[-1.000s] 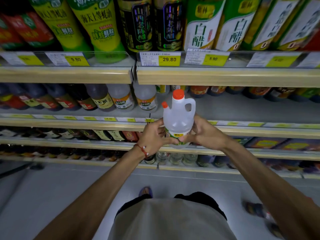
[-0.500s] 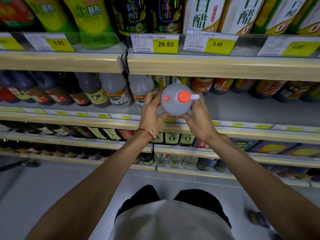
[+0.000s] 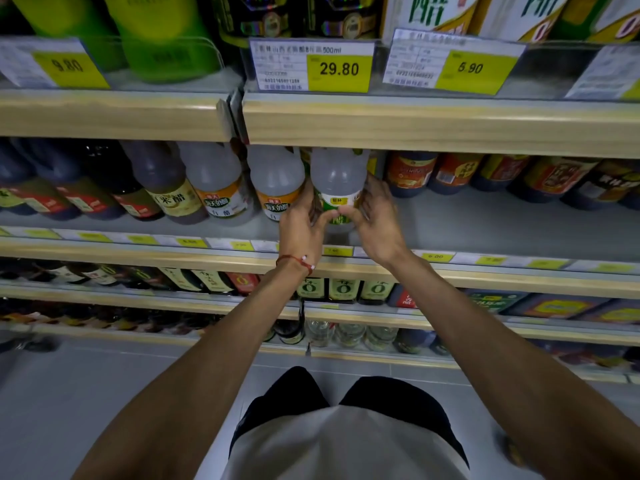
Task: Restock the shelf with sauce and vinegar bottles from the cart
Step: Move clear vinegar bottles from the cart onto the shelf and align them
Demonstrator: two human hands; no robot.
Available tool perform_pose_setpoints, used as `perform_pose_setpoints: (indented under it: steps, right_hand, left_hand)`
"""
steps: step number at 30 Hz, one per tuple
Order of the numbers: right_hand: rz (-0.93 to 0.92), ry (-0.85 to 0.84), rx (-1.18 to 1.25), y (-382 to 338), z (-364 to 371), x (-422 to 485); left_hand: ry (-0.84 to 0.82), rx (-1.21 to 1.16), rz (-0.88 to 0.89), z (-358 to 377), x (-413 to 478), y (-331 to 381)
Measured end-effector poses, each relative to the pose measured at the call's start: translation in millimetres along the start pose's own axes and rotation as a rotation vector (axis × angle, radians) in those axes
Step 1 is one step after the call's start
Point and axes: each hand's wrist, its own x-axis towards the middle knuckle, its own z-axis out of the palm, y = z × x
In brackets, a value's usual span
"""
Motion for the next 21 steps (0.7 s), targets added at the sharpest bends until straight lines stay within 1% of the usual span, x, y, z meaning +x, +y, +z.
perform_pose_setpoints:
  steps: [3, 5, 8, 10, 11, 13, 15, 17, 19, 21]
  right_hand:
    - [0.007, 0.007, -0.005, 3.2, 2.7, 0.3]
    - [0.014, 0.036, -0.032, -1.2, 3.9, -4.0]
    - [0.017, 0.2, -0.127, -15.9, 8.2, -23.7]
    - [0.023, 0.29, -0.179, -23.5, 16.0, -38.7]
    - [0.027, 0.29, -0.193, -27.3, 20.7, -44.1]
    - [0.029, 0.217, -0.192, -34.6, 32.2, -48.6]
    - [0.063, 0.081, -0.185, -41.8, 44.5, -45.8]
    - [0.119, -0.067, -0.213, -48.5, 57.0, -40.9]
    - [0.145, -0.156, -0.271, -49.7, 69.3, -35.9]
    - [0.142, -0.185, -0.297, -48.4, 79.7, -31.9]
  left_hand:
    - [0.082, 0.068, 0.041, -2.2, -2.4, 2.3]
    - [0.109, 0.114, 0.061, -4.0, -5.1, 1.6]
    - [0.069, -0.062, -0.028, -10.7, -12.3, -0.1]
    - [0.114, -0.096, -0.101, -20.5, -19.7, -1.2]
    - [0.152, -0.078, -0.122, -26.9, -22.8, -1.9]
    - [0.226, -0.043, -0.134, -41.8, -25.4, -3.9]
    - [0.284, -0.026, -0.131, -55.4, -25.6, -9.9]
    - [0.306, -0.037, -0.153, -66.6, -23.9, -19.8]
    - [0.255, -0.096, -0.192, -74.5, -20.1, -31.3]
    - [0.162, -0.139, -0.187, -80.0, -12.8, -38.1]
